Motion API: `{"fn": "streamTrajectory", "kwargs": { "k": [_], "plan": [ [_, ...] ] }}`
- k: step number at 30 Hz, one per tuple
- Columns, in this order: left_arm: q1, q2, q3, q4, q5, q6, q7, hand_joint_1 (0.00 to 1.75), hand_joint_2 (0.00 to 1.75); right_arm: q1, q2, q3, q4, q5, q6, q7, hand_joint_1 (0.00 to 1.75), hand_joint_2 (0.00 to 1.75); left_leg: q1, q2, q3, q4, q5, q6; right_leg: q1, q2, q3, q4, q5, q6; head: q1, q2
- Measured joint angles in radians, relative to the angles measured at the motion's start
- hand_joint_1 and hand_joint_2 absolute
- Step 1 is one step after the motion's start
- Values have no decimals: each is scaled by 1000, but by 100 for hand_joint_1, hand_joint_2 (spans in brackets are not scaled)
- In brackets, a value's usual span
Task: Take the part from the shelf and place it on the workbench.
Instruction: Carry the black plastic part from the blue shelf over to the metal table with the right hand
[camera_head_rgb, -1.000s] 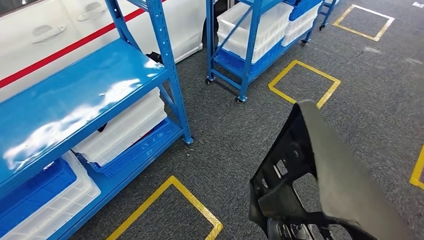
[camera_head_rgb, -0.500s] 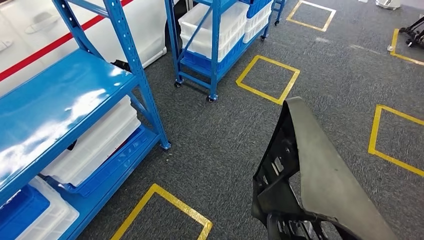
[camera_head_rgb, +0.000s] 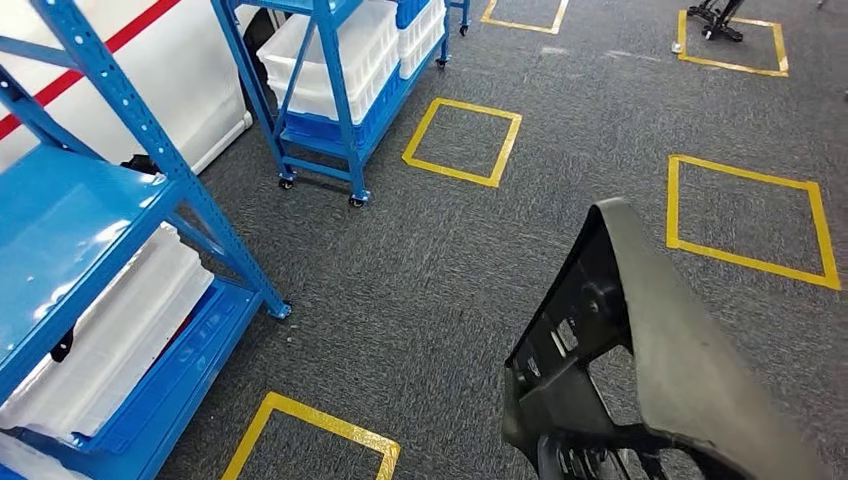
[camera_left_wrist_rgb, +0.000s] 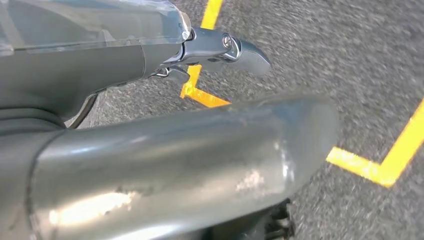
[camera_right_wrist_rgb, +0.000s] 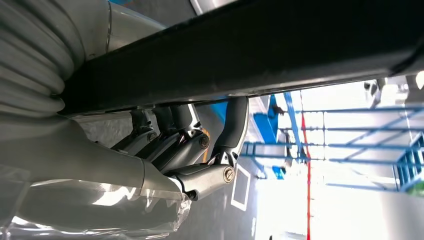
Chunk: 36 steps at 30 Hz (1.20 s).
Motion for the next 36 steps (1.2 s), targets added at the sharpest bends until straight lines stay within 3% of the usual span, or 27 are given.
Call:
{"fn": "streamTrajectory", "kwargs": {
  "k": [2,3,4,6,8,10,11,12,14,16,18,19,20,21,23,25,27,29,31,33,34,35,36],
  "plan": [
    [4,0,2,0,0,-1,0,0,0,0,1,-3,-1,5,5,0,175,175,1,-28,-63,137,-61,-1,3,26,-3,1,2,-5,-1,0],
    [6,0,2,0,0,-1,1,0,0,1,2,-4,-1,9,8,0,175,175,1,-32,-85,182,-69,0,5,42,-3,2,2,-6,-1,0],
    [7,0,3,0,0,-2,3,0,0,2,2,-6,-1,14,12,0,175,175,1,-33,-90,186,-54,2,7,58,-2,4,2,-6,-1,0],
    [7,0,3,0,0,-6,6,0,0,4,3,-10,-1,18,22,0,175,175,1,-48,-50,84,21,9,9,89,0,7,2,-6,-1,0],
    [7,1,4,0,0,-10,8,0,0,4,5,-15,0,19,32,0,175,175,2,-95,-2,-38,71,17,9,114,-3,12,3,0,0,0],
    [5,2,4,0,0,-12,10,0,0,6,7,-18,0,20,41,0,175,175,-1,-122,11,-81,76,23,5,136,-11,14,7,13,0,0],
    [4,2,4,0,0,-12,12,0,0,7,7,-19,-1,20,45,0,175,175,-3,-114,13,-86,79,26,3,148,-15,12,11,21,0,0],
    [2,2,4,0,0,-13,14,0,0,9,8,-21,0,21,51,0,175,175,-3,-102,14,-91,84,32,1,148,-18,12,13,28,0,0],
    [2,2,4,0,-1,-13,19,0,0,12,9,-26,0,24,61,0,175,175,-1,-75,19,-104,95,46,4,101,-36,45,-12,37,3,0],
    [6,3,5,0,-2,-12,22,0,0,11,9,-30,1,28,69,0,175,175,-3,-44,18,-110,100,54,5,38,-88,153,-78,44,7,0],
    [9,3,5,0,-3,-12,24,0,0,11,9,-32,2,29,73,0,175,175,-6,-11,16,-110,99,56,1,21,-140,267,-124,51,8,0],
    [10,3,5,0,-3,-12,24,0,0,11,9,-33,4,29,74,0,175,175,-7,4,15,-110,98,55,-1,17,-142,278,-119,54,8,0],
    [9,3,5,0,-3,-12,24,0,0,12,9,-35,5,29,74,0,175,175,-7,18,16,-109,97,53,-2,12,-124,250,-98,55,8,0],
    [8,3,5,0,-3,-13,24,0,0,12,9,-37,5,29,74,0,175,175,-7,30,18,-109,95,51,-2,0,-87,187,-66,54,8,0],
    [6,3,5,0,-5,-12,24,0,0,11,9,-40,6,35,75,0,175,175,-10,50,24,-107,89,42,3,-47,-10,51,-24,44,7,0],
    [4,3,5,0,-11,-9,24,0,0,10,10,-43,6,53,69,0,175,175,-14,65,30,-106,83,31,11,-67,18,-2,-17,31,6,0],
    [0,4,4,0,-22,1,18,0,0,10,11,-45,7,84,46,0,175,175,-14,79,37,-106,78,21,13,-43,16,-3,-14,20,5,0],
    [-2,5,3,0,-33,16,6,0,0,10,11,-45,7,117,11,0,175,175,-9,48,33,-83,55,12,8,-21,17,-10,-8,7,3,0],
    [-2,7,1,0,-43,33,-9,0,0,10,11,-46,7,146,-20,0,175,175,-5,-8,-10,18,-8,7,5,1,16,-15,-3,-1,1,0],
    [1,8,0,0,-52,52,-26,0,0,11,11,-50,7,164,-42,0,175,175,-4,-28,-71,150,-62,6,7,27,15,-13,-2,-4,0,0],
    [2,8,-1,0,-55,62,-34,0,0,12,10,-55,7,171,-49,0,175,175,-4,-31,-89,182,-64,6,8,41,15,-12,-3,-5,0,0],
    [2,8,-3,0,-58,71,-41,0,0,14,10,-62,7,179,-53,0,175,175,-4,-32,-88,174,-44,7,9,56,16,-10,-3,-5,1,0],
    [2,9,-4,0,-61,79,-47,0,0,17,9,-71,7,189,-54,0,175,175,-4,-36,-73,132,-10,9,9,70,17,-8,-3,-4,0,0]
  ]
}}
